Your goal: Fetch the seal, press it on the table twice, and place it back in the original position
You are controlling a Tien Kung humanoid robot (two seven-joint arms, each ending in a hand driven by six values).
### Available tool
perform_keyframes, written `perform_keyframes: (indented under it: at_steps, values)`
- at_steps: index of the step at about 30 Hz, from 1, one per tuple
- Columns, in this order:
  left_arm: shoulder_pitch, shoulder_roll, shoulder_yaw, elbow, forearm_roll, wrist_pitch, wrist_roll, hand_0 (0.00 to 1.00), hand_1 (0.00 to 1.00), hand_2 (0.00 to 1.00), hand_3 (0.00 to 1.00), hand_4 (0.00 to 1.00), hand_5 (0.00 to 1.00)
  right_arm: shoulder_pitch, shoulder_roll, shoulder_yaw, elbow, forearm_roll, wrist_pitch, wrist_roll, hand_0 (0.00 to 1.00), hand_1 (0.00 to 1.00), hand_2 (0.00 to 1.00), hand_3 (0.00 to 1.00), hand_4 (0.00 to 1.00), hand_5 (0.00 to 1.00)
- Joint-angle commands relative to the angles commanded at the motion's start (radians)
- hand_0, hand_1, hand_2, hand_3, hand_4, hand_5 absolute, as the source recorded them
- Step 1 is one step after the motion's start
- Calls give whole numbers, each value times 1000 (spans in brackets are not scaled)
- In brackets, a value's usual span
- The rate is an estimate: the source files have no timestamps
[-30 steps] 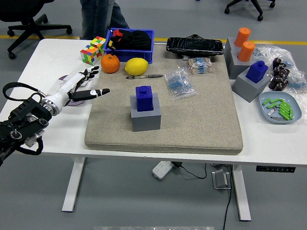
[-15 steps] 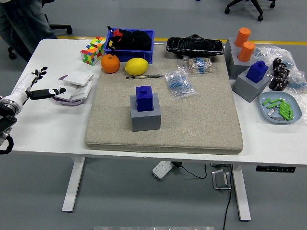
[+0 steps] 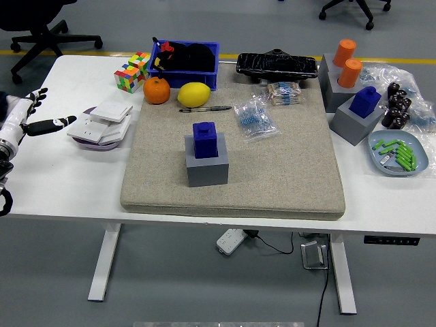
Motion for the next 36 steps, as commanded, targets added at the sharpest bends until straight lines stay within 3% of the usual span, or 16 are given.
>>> perform_keyframes:
  at_steps: [13,36]
  values:
    - [1,-1,9,5,-13,-1,5,928,966,973,953,877,349,2,-9,0,1,3,-5,2,734,684,653,618,717,514]
    - [5,-11,12,13,-31,-4,7,923,958,967,945,856,362,13,-9,144,-53,-108,-20,-23,733,684,659,618,716,514]
